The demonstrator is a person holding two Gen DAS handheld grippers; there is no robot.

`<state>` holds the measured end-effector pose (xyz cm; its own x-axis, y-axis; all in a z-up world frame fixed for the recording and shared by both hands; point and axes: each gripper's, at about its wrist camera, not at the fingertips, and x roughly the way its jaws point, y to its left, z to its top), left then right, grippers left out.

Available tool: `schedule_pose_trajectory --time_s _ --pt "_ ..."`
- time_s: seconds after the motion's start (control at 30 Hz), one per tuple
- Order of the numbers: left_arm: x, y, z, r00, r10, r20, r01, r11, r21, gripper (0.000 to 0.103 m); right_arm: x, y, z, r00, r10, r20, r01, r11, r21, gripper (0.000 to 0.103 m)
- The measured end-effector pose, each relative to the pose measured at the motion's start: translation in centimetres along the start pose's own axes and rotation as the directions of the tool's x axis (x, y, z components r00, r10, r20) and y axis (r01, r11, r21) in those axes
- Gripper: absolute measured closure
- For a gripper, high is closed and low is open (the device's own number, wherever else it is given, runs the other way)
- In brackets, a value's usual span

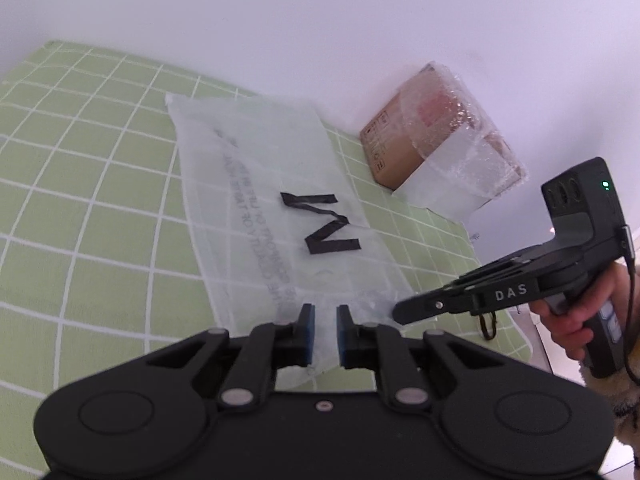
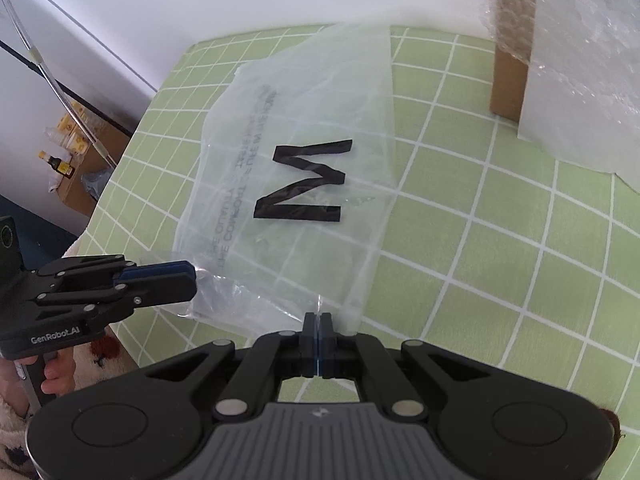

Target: Fold shopping bag

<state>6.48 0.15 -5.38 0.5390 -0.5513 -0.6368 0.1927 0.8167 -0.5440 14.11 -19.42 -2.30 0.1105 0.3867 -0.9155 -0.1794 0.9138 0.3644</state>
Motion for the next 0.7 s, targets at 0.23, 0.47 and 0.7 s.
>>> schedule_pose_trajectory --time_s 0.23,0.47,0.7 --pt "0.9 1.5 0.6 0.999 0.031 -0.029 -0.034 0.996 -0.084 0.098 0.0 0.0 -0.6 0.999 0.026 -0.024 -0.026 1.000 -0.005 0.103" --pt "0.7 1.8 1.0 0.995 0.034 -0.096 -0.043 0.995 -0.092 0.101 0.0 -1.0 -1.3 0.996 0.087 -0.023 -0.085 0.991 0.102 0.103" --pt "0.1 0.3 0.3 0.980 0.052 -0.191 -0.037 0.996 0.079 0.101 -0.5 -1.9 -4.6 0.979 0.203 -0.022 -0.190 0.947 0.257 0.103"
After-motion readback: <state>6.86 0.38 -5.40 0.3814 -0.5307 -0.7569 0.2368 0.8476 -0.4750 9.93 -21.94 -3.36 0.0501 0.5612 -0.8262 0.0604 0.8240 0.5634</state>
